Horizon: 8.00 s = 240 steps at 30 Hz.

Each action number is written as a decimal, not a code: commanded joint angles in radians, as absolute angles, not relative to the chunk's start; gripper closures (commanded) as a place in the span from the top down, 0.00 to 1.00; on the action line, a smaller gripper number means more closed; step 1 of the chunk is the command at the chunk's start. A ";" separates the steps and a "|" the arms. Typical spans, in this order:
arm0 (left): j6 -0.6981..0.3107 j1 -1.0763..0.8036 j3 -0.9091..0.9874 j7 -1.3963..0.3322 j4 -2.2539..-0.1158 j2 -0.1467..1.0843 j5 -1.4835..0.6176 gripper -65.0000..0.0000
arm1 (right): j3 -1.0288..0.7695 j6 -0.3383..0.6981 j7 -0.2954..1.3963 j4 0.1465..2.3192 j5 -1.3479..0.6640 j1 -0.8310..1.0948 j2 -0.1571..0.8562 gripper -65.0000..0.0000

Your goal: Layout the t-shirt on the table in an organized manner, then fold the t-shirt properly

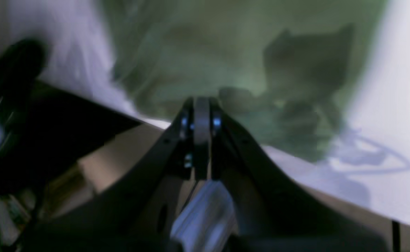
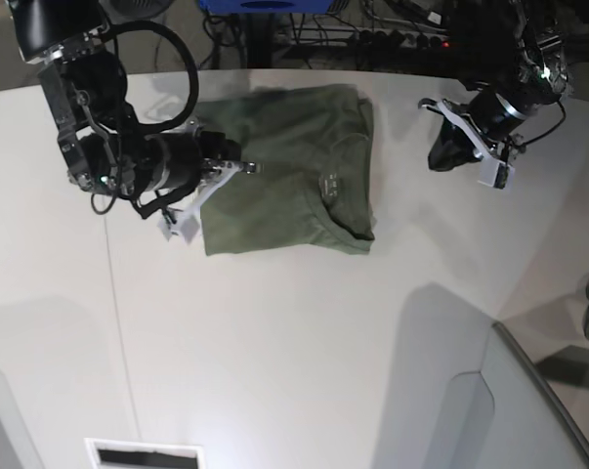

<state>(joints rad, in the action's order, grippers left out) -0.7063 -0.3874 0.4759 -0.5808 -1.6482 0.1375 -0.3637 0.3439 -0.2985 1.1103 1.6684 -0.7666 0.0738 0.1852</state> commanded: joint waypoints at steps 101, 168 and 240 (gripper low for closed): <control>-0.576 -0.447 0.038 -0.395 -1.649 0.088 -0.383 0.00 | 0.611 -0.120 0.820 1.362 -0.788 -0.262 0.291 0.00; -0.443 0.487 -0.329 -0.107 -0.565 -0.093 -0.084 0.00 | 0.111 -0.114 0.766 1.523 -0.785 0.070 0.380 0.00; -0.397 -0.536 -0.142 -0.188 -1.759 0.358 -0.076 0.00 | -0.025 -0.140 0.536 1.891 -0.375 0.561 0.351 0.00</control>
<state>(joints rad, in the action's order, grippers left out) -0.3923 -0.5316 -0.1440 -0.2070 -1.7382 0.3538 -0.0647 -0.0162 -0.1360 0.5510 1.8740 -0.3786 0.5583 0.3420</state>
